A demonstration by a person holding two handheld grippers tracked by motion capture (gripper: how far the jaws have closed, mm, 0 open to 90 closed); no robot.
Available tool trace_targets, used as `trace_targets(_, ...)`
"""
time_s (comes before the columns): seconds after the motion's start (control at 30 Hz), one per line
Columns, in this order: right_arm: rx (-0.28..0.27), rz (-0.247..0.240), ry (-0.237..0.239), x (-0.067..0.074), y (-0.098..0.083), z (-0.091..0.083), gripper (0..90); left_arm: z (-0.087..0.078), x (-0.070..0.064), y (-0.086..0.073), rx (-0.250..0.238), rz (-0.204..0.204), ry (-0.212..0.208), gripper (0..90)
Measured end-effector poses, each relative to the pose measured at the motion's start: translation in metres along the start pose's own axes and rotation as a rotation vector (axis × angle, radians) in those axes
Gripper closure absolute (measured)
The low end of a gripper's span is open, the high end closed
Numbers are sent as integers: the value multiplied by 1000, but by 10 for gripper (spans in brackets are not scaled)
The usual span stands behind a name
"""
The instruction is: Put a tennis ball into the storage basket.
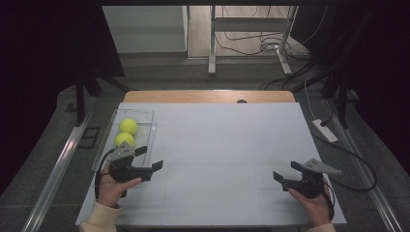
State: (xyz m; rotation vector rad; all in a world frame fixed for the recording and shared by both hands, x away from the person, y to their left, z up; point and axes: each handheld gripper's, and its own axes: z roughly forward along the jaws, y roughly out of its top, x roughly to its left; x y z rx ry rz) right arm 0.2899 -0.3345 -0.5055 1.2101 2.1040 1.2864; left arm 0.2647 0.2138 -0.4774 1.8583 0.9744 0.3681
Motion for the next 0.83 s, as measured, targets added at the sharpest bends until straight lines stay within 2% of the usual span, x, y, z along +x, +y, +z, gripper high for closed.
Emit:
trace_targets(0.1, -6, -5, -1, -1, 0, -1, 121, 3, -1, -1, 13, 4, 2, 141)
trace_targets(0.2, -5, -6, -5, -1, 0, -1, 121, 6, 0, -1, 3, -13, -20, 142)
trace_targets(0.4, -7, -9, -6, 0, 0, -2, 121, 10, -1, -1, 19, 2, -21, 142)
trace_targets(0.5, -8, -12, -7, 1, 0, -2, 121, 12, 0, -1, 19, -9, -34, 142)
trace_targets(0.83, -18, -3, -6, 2, 0, -4, 120, 13, -3, -1, 31, 0, -16, 139)
